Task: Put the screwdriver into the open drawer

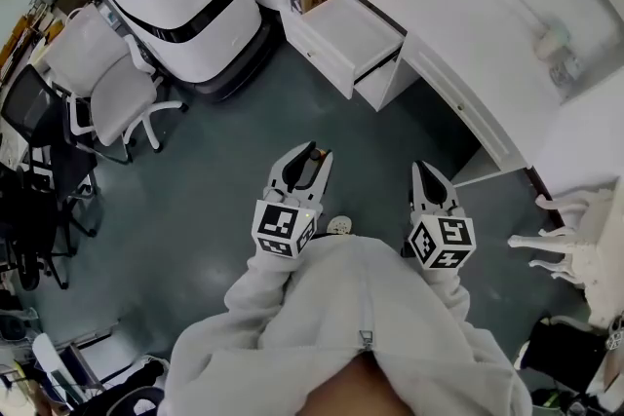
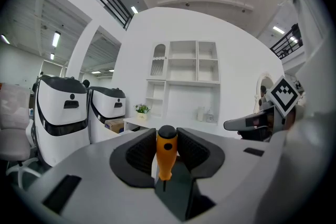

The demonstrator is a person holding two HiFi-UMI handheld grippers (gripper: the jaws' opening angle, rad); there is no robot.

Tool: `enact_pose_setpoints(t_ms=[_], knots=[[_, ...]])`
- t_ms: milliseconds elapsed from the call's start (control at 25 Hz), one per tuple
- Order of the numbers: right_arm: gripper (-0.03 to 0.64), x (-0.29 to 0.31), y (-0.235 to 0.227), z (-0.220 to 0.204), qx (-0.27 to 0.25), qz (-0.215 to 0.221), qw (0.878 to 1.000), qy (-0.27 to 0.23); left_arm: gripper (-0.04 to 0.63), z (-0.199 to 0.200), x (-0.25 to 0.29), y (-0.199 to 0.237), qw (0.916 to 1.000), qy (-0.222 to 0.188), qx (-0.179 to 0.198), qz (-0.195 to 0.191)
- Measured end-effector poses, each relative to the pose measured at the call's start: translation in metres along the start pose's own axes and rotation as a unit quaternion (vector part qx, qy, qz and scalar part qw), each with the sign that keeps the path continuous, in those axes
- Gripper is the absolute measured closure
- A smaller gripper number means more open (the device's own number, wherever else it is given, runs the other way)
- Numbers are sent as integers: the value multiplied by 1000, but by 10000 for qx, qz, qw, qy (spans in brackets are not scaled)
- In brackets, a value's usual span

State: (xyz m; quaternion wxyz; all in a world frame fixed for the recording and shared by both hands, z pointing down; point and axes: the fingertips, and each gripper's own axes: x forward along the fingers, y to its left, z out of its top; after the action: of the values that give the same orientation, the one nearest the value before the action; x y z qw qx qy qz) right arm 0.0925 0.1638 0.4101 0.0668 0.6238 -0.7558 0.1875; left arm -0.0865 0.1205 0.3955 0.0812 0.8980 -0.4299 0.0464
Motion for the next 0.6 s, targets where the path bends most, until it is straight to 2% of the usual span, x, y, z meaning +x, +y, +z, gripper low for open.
enact_pose_setpoints(t_ms=[240,600], knots=[[583,23,-2,8,26,-49,10000,-55,463,5,20,18,9999,-22,76,-75],[583,35,-8,-5,168,-162,9996,144,463,-4,33,27,9998,161,34,-128]])
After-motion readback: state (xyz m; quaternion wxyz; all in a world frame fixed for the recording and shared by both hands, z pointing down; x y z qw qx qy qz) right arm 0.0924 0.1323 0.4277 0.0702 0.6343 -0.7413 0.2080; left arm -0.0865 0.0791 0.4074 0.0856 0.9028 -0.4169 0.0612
